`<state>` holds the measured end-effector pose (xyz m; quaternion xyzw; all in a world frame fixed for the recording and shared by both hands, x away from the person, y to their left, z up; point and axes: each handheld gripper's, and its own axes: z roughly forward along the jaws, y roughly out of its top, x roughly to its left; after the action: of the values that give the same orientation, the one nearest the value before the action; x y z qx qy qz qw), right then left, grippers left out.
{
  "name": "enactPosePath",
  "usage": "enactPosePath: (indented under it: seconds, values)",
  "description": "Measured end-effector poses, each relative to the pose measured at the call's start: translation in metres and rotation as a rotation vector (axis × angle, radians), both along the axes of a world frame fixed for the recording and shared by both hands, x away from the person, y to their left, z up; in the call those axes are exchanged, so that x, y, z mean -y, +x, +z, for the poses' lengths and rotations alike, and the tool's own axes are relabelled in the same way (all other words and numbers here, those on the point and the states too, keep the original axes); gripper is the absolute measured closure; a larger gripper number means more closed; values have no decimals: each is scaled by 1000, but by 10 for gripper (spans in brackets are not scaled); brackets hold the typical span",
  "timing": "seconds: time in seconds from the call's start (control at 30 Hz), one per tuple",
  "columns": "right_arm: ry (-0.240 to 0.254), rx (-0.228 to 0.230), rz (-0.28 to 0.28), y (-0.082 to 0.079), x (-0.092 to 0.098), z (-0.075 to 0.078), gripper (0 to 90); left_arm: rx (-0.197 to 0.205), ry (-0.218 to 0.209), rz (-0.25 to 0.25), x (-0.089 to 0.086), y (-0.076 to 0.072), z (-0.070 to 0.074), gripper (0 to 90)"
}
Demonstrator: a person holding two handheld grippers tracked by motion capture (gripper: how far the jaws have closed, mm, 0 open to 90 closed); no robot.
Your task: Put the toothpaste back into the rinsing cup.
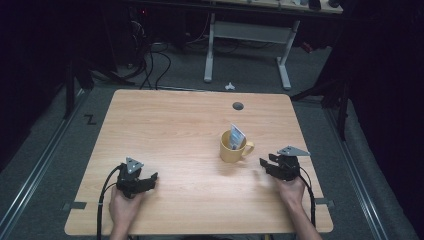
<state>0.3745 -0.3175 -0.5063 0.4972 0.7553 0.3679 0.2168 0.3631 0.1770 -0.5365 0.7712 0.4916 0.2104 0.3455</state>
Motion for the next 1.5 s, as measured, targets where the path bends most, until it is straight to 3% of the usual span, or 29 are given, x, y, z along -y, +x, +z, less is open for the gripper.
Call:
enactPosePath:
  seconds: [0.5, 1.5]
  values:
    - [-44, -12, -4, 5, -8, -10, 515, 0, 0, 0, 0, 0, 0, 242]
    - [-77, -43, -10, 9, -11, -18, 505, 0, 0, 0, 0, 0, 0, 242]
